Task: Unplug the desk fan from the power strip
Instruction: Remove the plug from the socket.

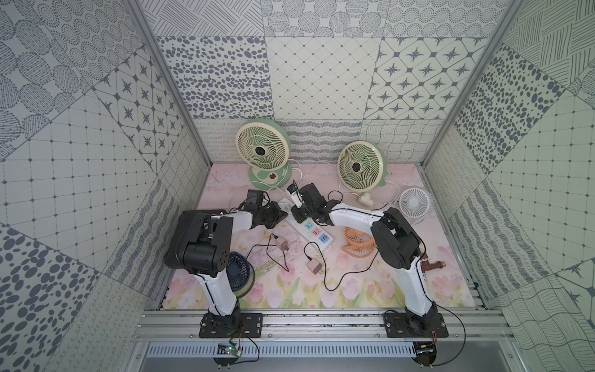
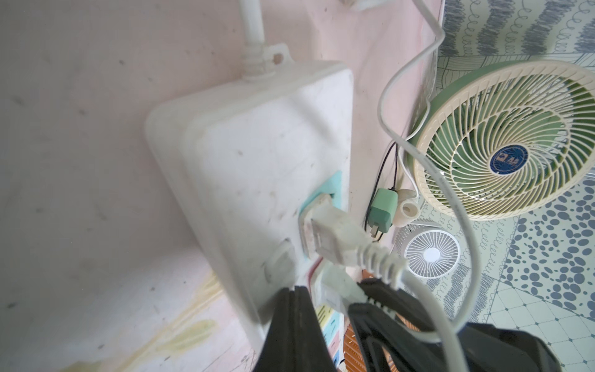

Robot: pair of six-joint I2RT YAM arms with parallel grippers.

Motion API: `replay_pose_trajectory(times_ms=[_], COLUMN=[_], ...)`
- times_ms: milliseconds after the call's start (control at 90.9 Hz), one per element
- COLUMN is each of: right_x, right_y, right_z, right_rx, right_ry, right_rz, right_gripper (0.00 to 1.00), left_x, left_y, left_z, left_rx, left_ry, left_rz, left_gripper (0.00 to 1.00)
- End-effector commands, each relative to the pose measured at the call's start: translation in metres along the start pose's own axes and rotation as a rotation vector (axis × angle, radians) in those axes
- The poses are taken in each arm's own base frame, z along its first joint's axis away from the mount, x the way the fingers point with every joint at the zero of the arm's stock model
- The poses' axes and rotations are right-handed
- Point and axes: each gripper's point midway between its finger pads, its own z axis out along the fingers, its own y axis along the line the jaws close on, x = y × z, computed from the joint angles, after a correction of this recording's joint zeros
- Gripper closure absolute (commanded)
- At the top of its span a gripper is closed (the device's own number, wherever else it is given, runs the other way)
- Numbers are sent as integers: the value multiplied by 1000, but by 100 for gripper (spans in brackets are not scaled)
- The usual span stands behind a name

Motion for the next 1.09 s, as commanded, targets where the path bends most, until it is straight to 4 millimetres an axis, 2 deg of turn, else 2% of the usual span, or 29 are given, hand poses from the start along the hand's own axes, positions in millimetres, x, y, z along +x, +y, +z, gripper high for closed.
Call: replay_pose_trajectory(times_ms=[0,66,154,363,583,660,792,847,979,1035,1079], right_x=[-24,-24,-22,-10,-17,-19,-16,-16,-20,-21,-21], right_y=[17,-3,-10,14,-8,-2,12,11,-4,-3,4], right_z=[-21,-22,-24,-19,-24,-23,-20,-20,-23,-24,-25], right_rx=[-71,-96,-108,20,-82,-70,14,7,-77,-58,-30], right_ry=[-68,-84,-87,-49,-84,-81,-71,-71,-91,-95,-94], right_rz=[12,127,164,-95,117,91,-55,-41,123,96,27], right_gripper=[100,100,100,100,100,100,100,100,100,100,100], left_x=[12,12,12,11,10,10,9,9,9,9,9], left_y=[36,37,37,41,41,40,39,39,39,41,40], left_z=[-2,0,2,11,13,12,12,13,16,16,17], left_rx=[-139,-137,-129,-121,-117,-115,-107,-104,-99,-100,-98], left_ry=[23,25,30,39,43,40,36,39,44,44,44], left_rz=[-38,-39,-42,-62,-64,-60,-57,-58,-58,-58,-57], left_gripper=[100,100,100,100,100,100,100,100,100,100,100])
